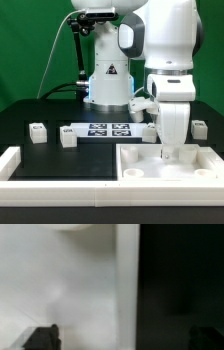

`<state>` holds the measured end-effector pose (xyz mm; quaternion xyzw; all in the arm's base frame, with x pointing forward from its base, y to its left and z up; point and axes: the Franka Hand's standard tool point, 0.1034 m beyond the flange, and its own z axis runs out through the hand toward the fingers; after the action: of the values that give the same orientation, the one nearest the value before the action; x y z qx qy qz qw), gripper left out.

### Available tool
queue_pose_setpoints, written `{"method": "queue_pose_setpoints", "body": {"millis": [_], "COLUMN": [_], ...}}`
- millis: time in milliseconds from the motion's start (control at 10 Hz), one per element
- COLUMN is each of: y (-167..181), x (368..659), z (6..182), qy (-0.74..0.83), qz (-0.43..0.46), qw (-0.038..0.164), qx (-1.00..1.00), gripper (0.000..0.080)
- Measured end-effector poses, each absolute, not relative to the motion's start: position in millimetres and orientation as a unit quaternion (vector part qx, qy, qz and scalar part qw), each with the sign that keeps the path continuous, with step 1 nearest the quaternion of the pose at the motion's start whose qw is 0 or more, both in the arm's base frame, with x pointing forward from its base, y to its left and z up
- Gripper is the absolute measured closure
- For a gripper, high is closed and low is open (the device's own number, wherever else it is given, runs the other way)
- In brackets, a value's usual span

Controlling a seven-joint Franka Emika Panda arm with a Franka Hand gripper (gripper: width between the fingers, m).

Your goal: Assemble one leg

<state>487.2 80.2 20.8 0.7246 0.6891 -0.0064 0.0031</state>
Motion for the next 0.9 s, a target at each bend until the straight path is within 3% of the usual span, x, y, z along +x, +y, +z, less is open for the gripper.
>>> {"method": "queue_pose_setpoints", "body": {"millis": [500,900], "y": [108.2,113.2], "x": [444.1,441.6], "z": [84.0,84.2], "qy": [0.639,0.584], "qz": [0.006,0.009], "qw": [0.031,0.029], "qx": [0.769,0.811], "gripper": [0.0151,0.0151]}}
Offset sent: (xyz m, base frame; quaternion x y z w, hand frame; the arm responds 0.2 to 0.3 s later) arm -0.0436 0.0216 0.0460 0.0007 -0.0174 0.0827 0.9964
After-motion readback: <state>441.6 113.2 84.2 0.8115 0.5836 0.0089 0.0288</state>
